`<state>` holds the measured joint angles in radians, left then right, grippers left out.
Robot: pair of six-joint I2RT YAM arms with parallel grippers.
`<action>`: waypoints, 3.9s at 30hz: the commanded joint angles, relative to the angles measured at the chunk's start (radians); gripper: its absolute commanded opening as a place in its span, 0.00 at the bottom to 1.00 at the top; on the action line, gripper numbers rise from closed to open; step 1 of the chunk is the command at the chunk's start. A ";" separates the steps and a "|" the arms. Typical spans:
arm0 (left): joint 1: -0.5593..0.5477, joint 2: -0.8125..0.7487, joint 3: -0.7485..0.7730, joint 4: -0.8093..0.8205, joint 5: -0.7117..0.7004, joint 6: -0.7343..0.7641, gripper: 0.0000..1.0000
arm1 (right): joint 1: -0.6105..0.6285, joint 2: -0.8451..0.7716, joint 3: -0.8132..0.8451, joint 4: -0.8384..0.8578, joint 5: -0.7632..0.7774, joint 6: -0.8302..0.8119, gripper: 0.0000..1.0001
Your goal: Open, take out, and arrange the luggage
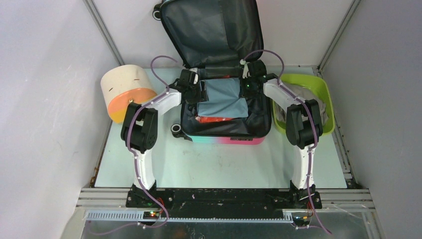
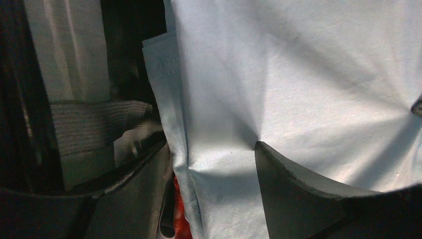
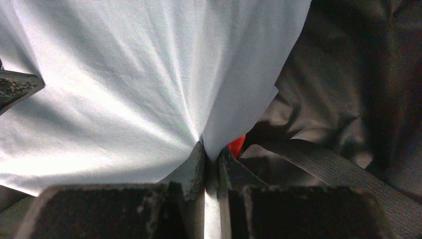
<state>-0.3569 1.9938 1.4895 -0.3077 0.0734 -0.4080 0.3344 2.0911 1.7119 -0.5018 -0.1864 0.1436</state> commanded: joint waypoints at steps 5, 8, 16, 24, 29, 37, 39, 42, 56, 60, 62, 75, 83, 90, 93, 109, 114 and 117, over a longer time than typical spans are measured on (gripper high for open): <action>0.022 0.005 -0.050 0.090 0.027 -0.042 0.67 | -0.020 -0.052 0.034 -0.049 0.045 -0.032 0.10; 0.025 -0.006 -0.049 0.093 0.068 -0.049 0.53 | -0.025 -0.054 0.039 -0.056 0.035 -0.023 0.21; 0.024 -0.084 -0.047 0.060 0.082 -0.025 0.01 | -0.043 -0.035 0.027 -0.046 -0.046 0.019 0.45; 0.024 -0.113 -0.026 -0.021 -0.016 0.024 0.00 | -0.053 -0.012 0.033 -0.022 -0.094 0.045 0.45; 0.024 -0.111 -0.028 -0.038 -0.045 0.037 0.00 | -0.049 0.011 0.038 -0.005 -0.114 0.049 0.44; 0.024 -0.103 -0.028 -0.042 -0.045 0.043 0.00 | -0.022 0.020 0.061 -0.012 -0.076 0.029 0.40; 0.024 -0.100 -0.027 -0.041 -0.043 0.044 0.00 | -0.011 0.026 0.075 -0.026 -0.056 0.019 0.39; 0.024 -0.099 -0.025 -0.042 -0.042 0.046 0.00 | -0.004 0.035 0.096 -0.043 -0.049 0.013 0.41; 0.023 -0.086 -0.015 -0.047 -0.046 0.054 0.00 | -0.011 0.065 0.101 -0.065 -0.045 -0.011 0.52; 0.024 -0.084 -0.011 -0.049 -0.046 0.056 0.00 | -0.017 0.057 0.083 -0.059 -0.060 -0.013 0.50; 0.024 -0.081 -0.006 -0.052 -0.043 0.056 0.00 | -0.021 0.047 0.063 -0.041 -0.080 -0.008 0.44; 0.019 -0.082 0.003 -0.062 -0.024 0.056 0.00 | -0.036 0.042 0.046 -0.032 -0.105 -0.003 0.44; 0.003 -0.122 0.009 -0.088 -0.039 0.050 0.00 | -0.013 0.002 0.083 -0.080 -0.031 -0.037 0.08; -0.026 -0.151 0.013 -0.104 -0.069 0.048 0.00 | 0.072 -0.089 0.076 -0.101 0.114 -0.064 0.00; -0.027 -0.152 0.007 -0.112 -0.070 0.037 0.00 | 0.103 -0.100 0.081 -0.110 0.158 -0.076 0.00; -0.079 -0.185 0.018 -0.104 -0.105 -0.049 0.00 | 0.115 -0.154 0.096 -0.136 0.273 -0.124 0.00; -0.100 -0.191 0.039 -0.111 -0.110 -0.065 0.00 | 0.110 -0.187 0.096 -0.148 0.290 -0.140 0.00; -0.108 -0.210 0.038 -0.105 -0.107 -0.074 0.00 | 0.110 -0.209 0.089 -0.158 0.291 -0.141 0.00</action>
<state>-0.4549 1.8660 1.4815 -0.4210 -0.0174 -0.4503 0.4515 1.9690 1.7599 -0.6640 0.0643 0.0250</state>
